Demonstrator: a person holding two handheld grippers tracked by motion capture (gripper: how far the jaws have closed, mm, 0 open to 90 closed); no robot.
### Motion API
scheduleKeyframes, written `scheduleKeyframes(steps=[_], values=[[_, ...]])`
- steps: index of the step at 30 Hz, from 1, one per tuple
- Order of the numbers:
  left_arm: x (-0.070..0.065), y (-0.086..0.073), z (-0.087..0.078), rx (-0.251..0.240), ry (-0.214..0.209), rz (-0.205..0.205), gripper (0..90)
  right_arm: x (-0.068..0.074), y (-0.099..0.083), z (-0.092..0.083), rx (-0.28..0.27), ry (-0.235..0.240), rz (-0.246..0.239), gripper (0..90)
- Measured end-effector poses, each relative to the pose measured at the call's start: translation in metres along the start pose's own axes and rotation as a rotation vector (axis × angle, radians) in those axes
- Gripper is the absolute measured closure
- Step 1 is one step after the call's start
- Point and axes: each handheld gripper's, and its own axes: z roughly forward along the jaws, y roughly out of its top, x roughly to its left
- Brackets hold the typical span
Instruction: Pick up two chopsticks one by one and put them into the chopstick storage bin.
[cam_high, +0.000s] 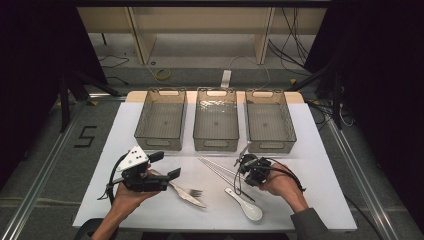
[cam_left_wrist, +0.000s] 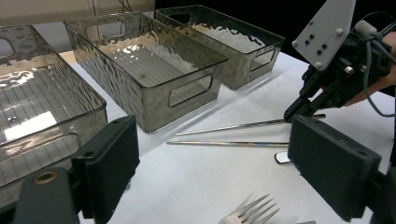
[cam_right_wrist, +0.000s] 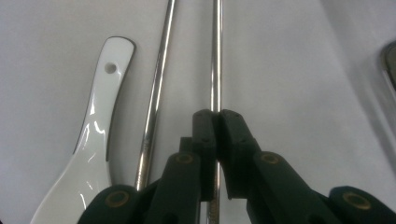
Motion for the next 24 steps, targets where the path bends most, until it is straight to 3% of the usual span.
scheduleKeyframes(steps=[9, 15, 19, 21, 24], values=[[0.001, 0.0, 0.001, 0.001, 0.01, -0.005, 15.9, -0.004, -0.004, -0.018, -0.059, 0.005, 0.008, 85.8], [0.0, 0.001, 0.008, 0.056, -0.03, -0.016, 15.8, 0.008, 0.0, -0.037, -0.096, -0.024, -0.05, 85.8], [-0.008, 0.005, 0.019, 0.09, -0.06, 0.028, 15.8, 0.018, 0.003, -0.049, -0.116, -0.03, -0.087, 85.8], [-0.014, 0.008, 0.025, 0.125, -0.047, 0.075, 15.8, 0.022, 0.006, -0.053, -0.131, -0.04, -0.102, 85.8], [-0.019, 0.012, 0.037, 0.152, -0.071, 0.09, 15.9, 0.028, 0.009, -0.055, -0.132, -0.039, -0.136, 85.8]])
